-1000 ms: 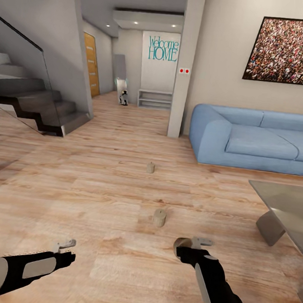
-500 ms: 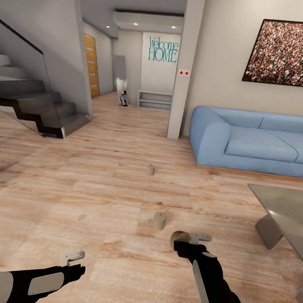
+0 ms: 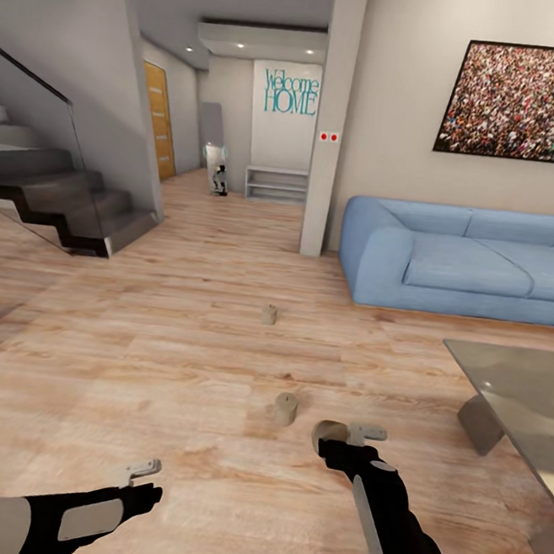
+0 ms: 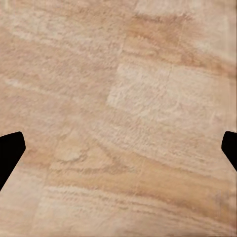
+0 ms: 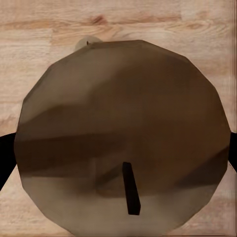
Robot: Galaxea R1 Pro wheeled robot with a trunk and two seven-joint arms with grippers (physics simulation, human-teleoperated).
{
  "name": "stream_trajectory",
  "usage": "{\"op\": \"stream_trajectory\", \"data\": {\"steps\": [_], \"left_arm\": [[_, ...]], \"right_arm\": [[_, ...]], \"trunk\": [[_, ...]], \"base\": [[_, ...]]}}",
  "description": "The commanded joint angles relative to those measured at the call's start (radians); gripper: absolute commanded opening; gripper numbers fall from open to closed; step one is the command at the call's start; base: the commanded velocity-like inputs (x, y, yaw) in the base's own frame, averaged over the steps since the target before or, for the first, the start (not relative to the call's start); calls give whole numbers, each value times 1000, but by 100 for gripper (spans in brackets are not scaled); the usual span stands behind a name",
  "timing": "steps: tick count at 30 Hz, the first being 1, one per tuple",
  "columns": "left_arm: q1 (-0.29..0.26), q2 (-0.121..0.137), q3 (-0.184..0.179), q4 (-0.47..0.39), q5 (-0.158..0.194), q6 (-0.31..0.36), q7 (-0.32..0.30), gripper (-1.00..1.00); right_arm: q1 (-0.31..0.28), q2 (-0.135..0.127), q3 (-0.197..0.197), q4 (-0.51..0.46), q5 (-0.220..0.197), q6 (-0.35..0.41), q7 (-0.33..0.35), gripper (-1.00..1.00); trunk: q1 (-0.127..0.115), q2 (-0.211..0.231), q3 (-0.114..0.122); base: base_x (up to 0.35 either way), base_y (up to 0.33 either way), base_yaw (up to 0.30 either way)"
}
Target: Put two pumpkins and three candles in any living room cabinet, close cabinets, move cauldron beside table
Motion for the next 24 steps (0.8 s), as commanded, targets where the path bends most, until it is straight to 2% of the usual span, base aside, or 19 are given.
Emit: {"op": "stream_trajectory", "data": {"steps": [1, 2, 3, 4, 5, 6, 7, 13, 21, 24], "left_arm": [[-2, -11, -4, 3, 10, -10, 3, 100], [-2, -17, -3, 7, 10, -10, 3, 100], [-2, -118, 8, 180, 9, -4, 0, 100], [-2, -177, 12, 269, 9, -3, -2, 100], [-2, -212, 13, 315, 9, -3, -2, 100], [-2, -228, 14, 335, 9, -3, -2, 100], [-2, -295, 15, 411, 9, -2, -4, 100], [-2, -326, 15, 425, 10, -2, -3, 100], [-2, -323, 5, 427, 17, -3, 1, 100], [-2, -323, 5, 426, 16, -4, 0, 100]], "right_arm": [[-1, 0, 2, -1, -3, 5, -8, -100], [-1, 0, 2, -1, -3, 5, -8, -100], [-1, 1, 4, -1, -3, 5, -8, -100], [-1, 1, 4, -1, -2, 4, -8, -100], [-1, 1, 4, -2, -2, 4, -8, -100], [-1, 1, 4, -2, -2, 4, -8, -100], [-1, 1, 4, -2, -2, 4, -8, -100], [-1, 1, 4, -2, -2, 3, -7, -100], [-1, 7, 11, -4, -2, 5, -10, -100], [-1, 9, 11, -5, -2, 5, -11, -100]], "trunk": [[-4, 7, 2], [-8, 14, 5], [-12, 21, 8], [-16, 28, 12], [-19, 35, 15], [-23, 42, 18], [-27, 49, 21], [-50, 91, 40], [-81, 147, 65], [-81, 147, 65]], "base": [[0, 0, -251], [0, 0, -254], [0, 0, -267], [0, 0, -268], [0, 0, -268], [0, 0, -268], [0, 0, -268], [0, 0, -249], [0, 0, -53], [0, 0, -1]]}}
